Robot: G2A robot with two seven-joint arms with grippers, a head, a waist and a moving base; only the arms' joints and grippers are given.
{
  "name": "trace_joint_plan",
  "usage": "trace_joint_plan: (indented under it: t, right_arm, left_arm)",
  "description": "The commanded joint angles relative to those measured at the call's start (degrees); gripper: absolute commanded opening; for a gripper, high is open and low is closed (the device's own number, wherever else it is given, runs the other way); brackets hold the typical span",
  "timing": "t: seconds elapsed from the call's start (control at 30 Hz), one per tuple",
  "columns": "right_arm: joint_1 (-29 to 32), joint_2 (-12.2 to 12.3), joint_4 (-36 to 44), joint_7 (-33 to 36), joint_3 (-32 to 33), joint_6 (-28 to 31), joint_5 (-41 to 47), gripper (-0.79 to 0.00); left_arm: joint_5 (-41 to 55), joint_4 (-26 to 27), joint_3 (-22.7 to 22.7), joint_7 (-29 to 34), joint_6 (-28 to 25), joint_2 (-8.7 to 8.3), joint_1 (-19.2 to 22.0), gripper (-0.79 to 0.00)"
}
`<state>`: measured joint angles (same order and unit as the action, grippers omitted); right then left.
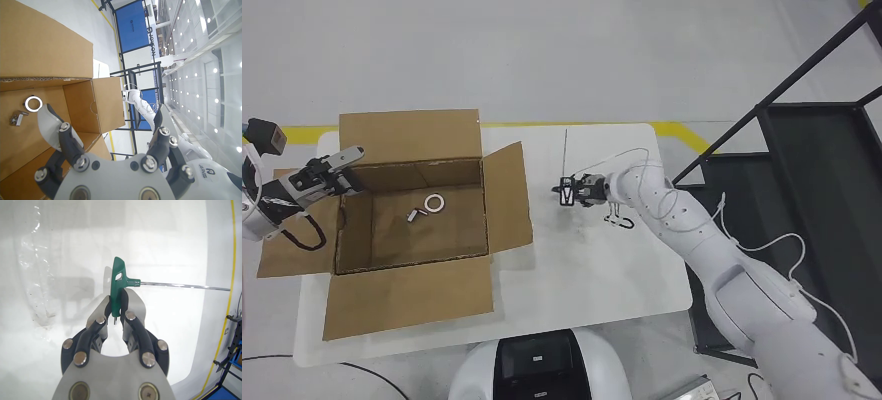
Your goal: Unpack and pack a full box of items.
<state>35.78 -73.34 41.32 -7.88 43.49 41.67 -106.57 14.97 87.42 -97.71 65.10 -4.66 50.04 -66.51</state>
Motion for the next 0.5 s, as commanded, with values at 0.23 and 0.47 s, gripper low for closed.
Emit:
trace_joint_plan:
  t: [0.23, 0.47]
  right_arm:
    - [14.0, 7.7, 26.4, 3.2, 17.1, -3.5, 2.2, -0.785]
    - [26.8, 10.7, 53.8, 7.6, 25.8, 0.2, 1.7, -0.785]
  left_arm:
    - [0.0, 0.0, 0.0, 0.0, 0.0, 0.0, 0.0, 0.0]
    - [0.0, 0.0, 0.0, 0.0, 0.0, 0.0, 0.0, 0.0]
